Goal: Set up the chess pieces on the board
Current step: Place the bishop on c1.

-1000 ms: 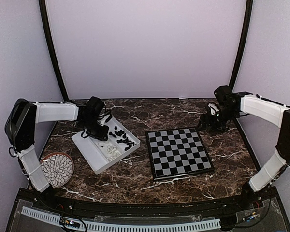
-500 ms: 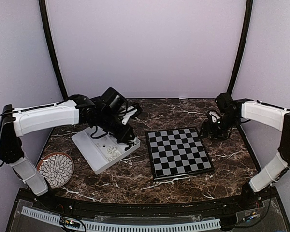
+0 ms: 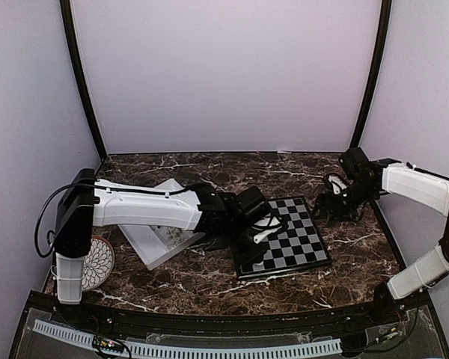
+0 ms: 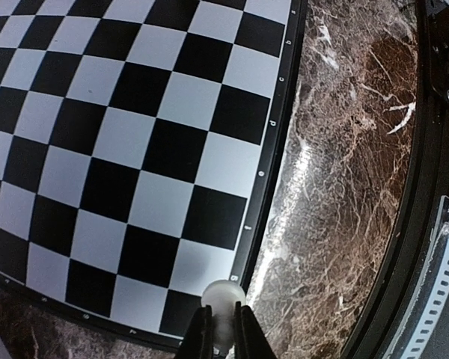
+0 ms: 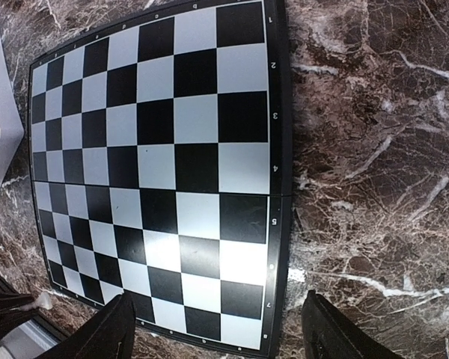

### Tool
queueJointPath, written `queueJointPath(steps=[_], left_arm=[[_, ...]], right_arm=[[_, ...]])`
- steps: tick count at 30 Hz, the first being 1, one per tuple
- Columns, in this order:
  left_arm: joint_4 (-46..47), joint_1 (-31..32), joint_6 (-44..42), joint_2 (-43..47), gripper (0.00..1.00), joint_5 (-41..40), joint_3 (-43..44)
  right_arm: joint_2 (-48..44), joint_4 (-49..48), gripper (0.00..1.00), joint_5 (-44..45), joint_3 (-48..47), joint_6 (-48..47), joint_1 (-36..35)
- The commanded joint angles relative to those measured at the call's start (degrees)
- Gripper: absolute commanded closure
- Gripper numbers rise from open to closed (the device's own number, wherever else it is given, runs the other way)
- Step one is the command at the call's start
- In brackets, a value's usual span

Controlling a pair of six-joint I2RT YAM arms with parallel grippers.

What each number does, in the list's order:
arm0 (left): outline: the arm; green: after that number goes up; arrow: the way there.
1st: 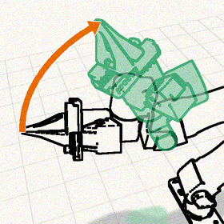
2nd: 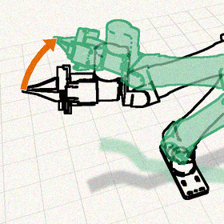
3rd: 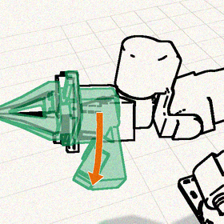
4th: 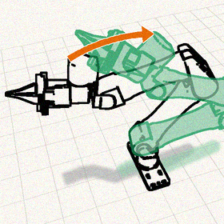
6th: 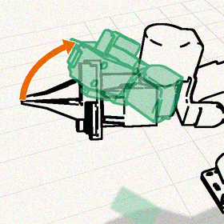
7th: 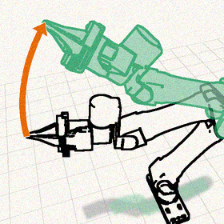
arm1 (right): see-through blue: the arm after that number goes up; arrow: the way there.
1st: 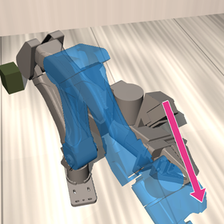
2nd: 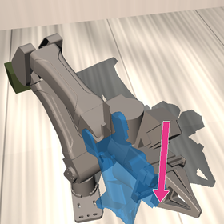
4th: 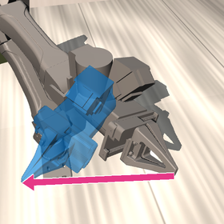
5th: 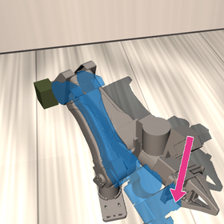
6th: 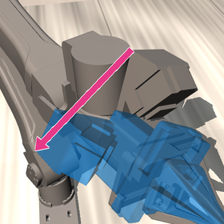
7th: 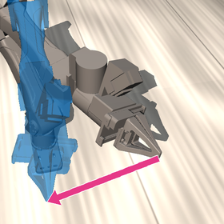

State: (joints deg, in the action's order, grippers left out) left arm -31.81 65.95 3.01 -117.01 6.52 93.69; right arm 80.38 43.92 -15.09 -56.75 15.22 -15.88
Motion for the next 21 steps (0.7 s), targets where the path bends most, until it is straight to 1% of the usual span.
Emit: queueJointPath(steps=[1,7,11,14,21], left_arm=[[-0.3,1.1,1.0,-2.6,0.95,-1.9,3.9],[-1.3,1.8,3.6,-7.3,0.95,-2.9,9.2],[-2.8,1.9,5.6,-9.5,0.96,-5.0,11.7],[-3.5,1.9,6.3,-10.4,0.96,-5.4,12.5],[-4.3,1.9,7.4,-10.9,0.96,-3.3,12.5]], right_arm=[[-1.9,-0.3,0.22,0.4,1.6,-0.7,-0.4],[-2.4,-0.9,0.22,0.2,2.3,-0.5,-0.5],[-2.3,-0.9,0.22,0.2,2.5,-0.7,-0.5],[-2.3,-0.7,0.22,0.2,2.4,-0.8,-0.5],[-2.6,-1.2,0.22,0.1,3.2,-0.5,-0.4]])
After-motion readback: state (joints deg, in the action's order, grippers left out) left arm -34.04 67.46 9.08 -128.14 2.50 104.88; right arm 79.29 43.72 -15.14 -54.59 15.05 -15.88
